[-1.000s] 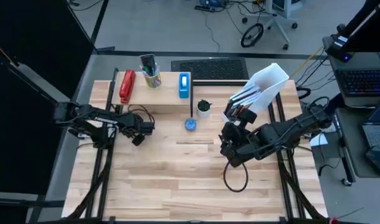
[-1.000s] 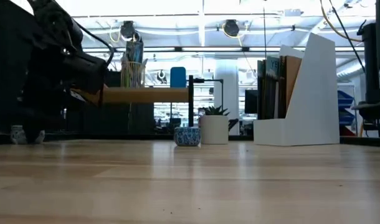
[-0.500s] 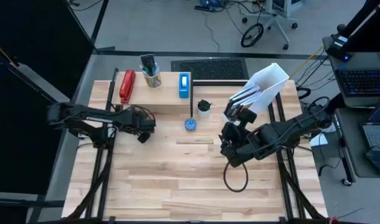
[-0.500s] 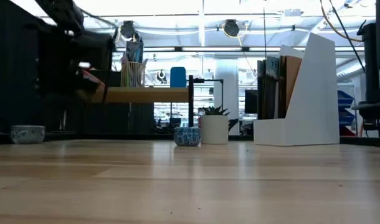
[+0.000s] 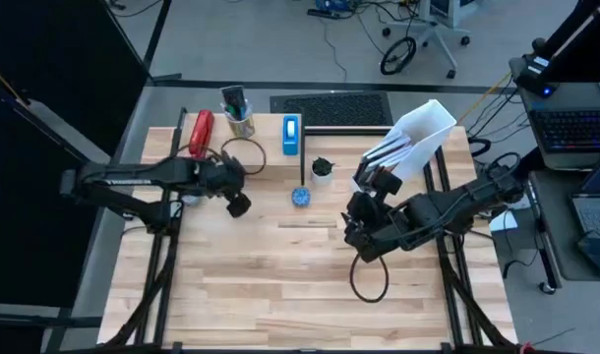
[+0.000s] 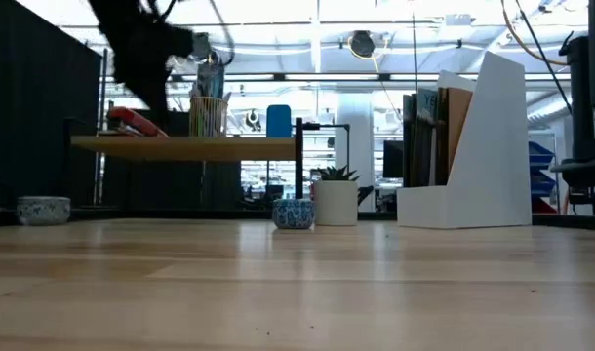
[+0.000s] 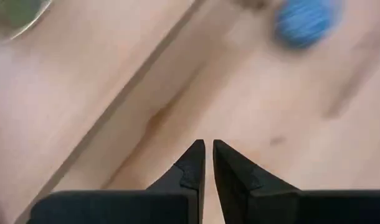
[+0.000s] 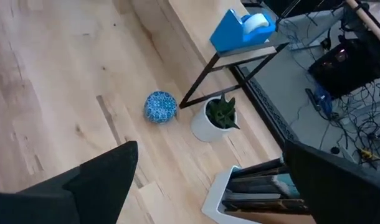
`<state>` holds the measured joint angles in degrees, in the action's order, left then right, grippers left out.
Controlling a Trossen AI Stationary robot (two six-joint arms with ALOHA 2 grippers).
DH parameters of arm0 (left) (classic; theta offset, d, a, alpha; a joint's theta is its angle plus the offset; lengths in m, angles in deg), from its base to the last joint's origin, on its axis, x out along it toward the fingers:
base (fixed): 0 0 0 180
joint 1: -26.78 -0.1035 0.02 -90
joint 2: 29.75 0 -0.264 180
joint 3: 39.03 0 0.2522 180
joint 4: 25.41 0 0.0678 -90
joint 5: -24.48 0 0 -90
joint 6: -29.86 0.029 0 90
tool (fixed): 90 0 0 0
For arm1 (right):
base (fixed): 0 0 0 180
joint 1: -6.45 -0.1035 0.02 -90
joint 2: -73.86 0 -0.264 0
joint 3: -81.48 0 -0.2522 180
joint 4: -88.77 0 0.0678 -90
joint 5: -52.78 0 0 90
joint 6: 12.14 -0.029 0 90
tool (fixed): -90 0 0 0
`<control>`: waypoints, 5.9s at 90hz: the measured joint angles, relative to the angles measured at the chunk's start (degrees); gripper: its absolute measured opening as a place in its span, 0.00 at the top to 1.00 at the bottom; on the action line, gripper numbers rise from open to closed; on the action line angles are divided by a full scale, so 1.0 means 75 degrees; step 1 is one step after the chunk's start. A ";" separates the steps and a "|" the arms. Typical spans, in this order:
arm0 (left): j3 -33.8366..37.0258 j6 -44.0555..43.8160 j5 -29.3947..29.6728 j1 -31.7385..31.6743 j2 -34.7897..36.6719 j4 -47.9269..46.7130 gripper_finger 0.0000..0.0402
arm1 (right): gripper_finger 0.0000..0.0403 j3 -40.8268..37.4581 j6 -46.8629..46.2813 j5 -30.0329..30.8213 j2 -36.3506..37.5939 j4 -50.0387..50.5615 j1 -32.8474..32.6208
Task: Stock shelves
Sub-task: Adjust the blue scented candle, then remove the blue book from the white book shelf
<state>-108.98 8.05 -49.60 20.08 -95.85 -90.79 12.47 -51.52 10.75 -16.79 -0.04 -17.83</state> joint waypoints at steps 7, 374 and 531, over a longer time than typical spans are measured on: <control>-0.0018 0.0301 -0.0678 0.0059 -0.0005 0.0765 0.96 | 0.05 0.0001 -0.0007 -0.0008 0.0000 -0.0133 0.0044; 0.0175 0.0235 -0.0276 0.0090 0.1420 -0.1584 0.96 | 0.05 -0.1434 -0.1730 -0.3482 -0.1983 -0.6747 0.3247; -0.0012 -0.0126 -0.0081 -0.0219 -0.0293 -0.0644 0.96 | 0.05 -0.1432 0.0364 -0.4783 -0.0270 -0.3786 0.3226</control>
<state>-109.07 7.11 -50.21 18.44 -98.04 -95.62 1.74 -48.79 -25.12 -18.82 -28.43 6.37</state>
